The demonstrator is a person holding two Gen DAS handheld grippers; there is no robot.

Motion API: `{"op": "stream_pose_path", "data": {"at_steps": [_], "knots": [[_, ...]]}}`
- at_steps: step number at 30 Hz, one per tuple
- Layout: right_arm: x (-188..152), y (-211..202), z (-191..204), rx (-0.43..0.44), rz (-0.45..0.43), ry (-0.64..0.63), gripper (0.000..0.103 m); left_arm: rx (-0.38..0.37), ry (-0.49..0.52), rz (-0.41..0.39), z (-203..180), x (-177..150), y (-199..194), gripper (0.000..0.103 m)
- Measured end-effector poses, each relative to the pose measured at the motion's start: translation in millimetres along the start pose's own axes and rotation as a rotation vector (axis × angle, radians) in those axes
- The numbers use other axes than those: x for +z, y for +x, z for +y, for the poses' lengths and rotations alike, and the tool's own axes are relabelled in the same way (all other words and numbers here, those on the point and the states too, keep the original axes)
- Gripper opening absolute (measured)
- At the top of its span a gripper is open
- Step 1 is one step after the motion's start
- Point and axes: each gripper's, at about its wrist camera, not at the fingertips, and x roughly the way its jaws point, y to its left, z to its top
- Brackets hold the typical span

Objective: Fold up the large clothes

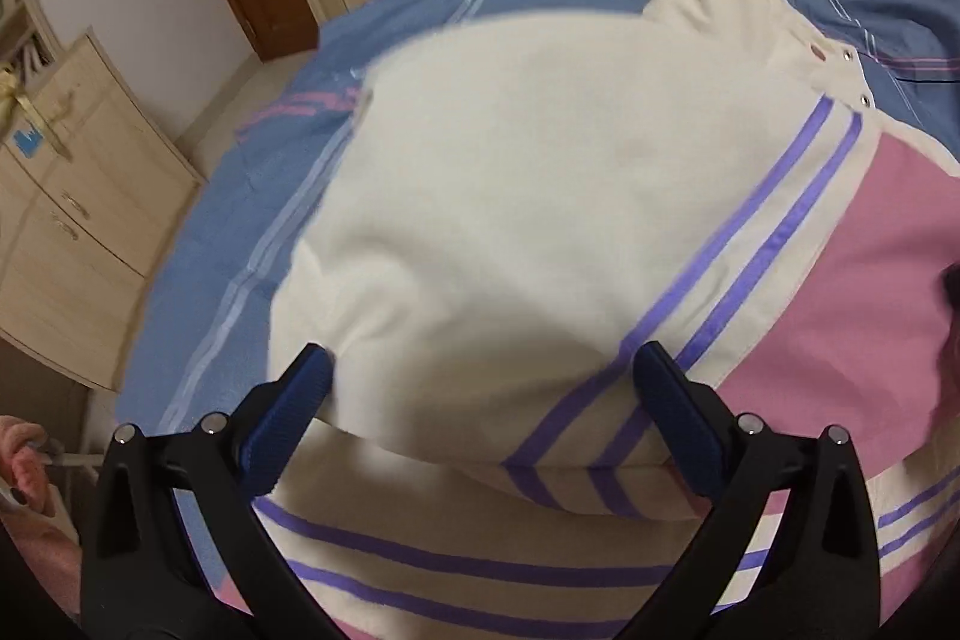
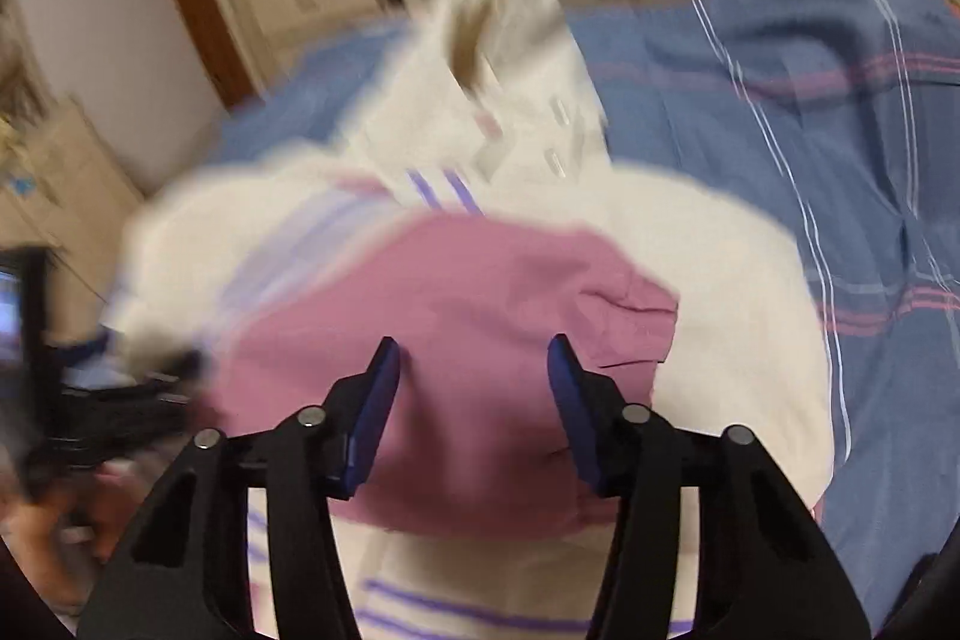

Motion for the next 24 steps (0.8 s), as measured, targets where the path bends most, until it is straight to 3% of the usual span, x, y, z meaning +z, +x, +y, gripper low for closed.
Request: {"op": "stream_pose_path", "data": {"at_steps": [2, 4, 5, 7, 10, 14, 17, 21, 24], "knots": [[-13.0, 12.7, 2.1, -0.002, -0.016, -0.084, 0.043, -0.022, -0.007, 0.029, 6.0, -2.2, 3.5, 0.101], [-17.1, -9.8, 13.4, -0.043, -0.057, -0.187, 0.047, 0.011, 0.006, -0.014, 6.9, -3.2, -12.7, 0.101], [-17.8, -20.9, 16.1, -0.045, -0.078, -0.209, 0.051, 0.026, 0.011, -0.050, 7.2, -4.7, -25.3, 0.101], [-16.9, -60.9, 19.0, 0.029, -0.185, -0.227, 0.078, -0.003, -0.004, -0.114, 9.0, -8.0, -49.3, 0.101], [1.9, -107.2, 17.2, 0.119, -0.312, -0.182, 0.086, -0.103, -0.064, -0.185, 8.2, -14.6, -76.0, 0.101], [72.3, -110.4, 17.9, 0.109, -0.359, -0.099, 0.086, -0.194, -0.089, -0.201, -13.1, -28.0, -75.6, 0.101], [140.3, -73.3, 20.4, 0.080, -0.326, -0.041, 0.090, -0.236, -0.076, -0.192, -26.1, -37.3, -48.5, 0.101], [224.8, -7.4, 28.4, 0.028, -0.270, 0.009, 0.090, -0.193, -0.024, -0.165, -40.3, -53.8, -3.7, 0.101], [275.9, 37.7, 29.3, 0.093, -0.237, 0.109, 0.090, -0.200, -0.030, -0.208, -42.4, -60.3, -3.0, 0.101]]}}
